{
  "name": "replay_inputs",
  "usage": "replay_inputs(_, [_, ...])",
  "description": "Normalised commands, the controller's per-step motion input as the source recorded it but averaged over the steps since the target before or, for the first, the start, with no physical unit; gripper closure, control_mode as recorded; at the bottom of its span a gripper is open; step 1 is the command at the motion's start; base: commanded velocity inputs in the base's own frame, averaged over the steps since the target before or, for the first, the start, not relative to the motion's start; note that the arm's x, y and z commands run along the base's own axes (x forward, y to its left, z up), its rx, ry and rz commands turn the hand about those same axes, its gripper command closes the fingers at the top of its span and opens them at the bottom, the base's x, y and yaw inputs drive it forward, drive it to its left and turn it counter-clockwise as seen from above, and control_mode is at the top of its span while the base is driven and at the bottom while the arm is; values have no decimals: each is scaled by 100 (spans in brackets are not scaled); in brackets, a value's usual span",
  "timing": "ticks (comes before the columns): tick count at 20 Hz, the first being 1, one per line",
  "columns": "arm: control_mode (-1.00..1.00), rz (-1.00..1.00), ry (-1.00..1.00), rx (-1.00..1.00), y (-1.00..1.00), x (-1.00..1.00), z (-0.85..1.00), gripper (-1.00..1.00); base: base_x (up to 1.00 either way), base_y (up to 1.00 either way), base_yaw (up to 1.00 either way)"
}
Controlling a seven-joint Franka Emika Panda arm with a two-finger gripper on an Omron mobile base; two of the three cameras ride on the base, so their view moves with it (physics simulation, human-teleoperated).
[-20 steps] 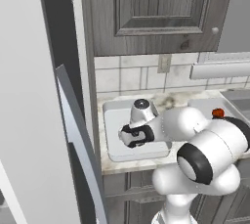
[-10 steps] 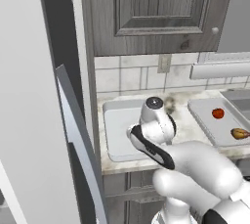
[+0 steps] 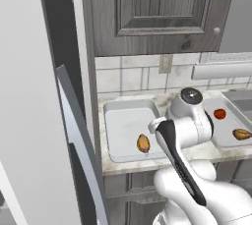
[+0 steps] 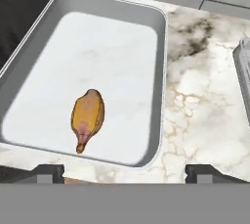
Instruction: Place one tomato and one chicken drumstick in each tupperware on the nearby counter, to pack two identical lunches.
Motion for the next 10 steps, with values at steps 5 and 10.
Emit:
replay_inputs(5, [-100,0,-23,0,-19,-100,95,-100,0,0,0])
replay_inputs(10, [-100,0,-27,0,-13,-100,55,-100,0,0,0])
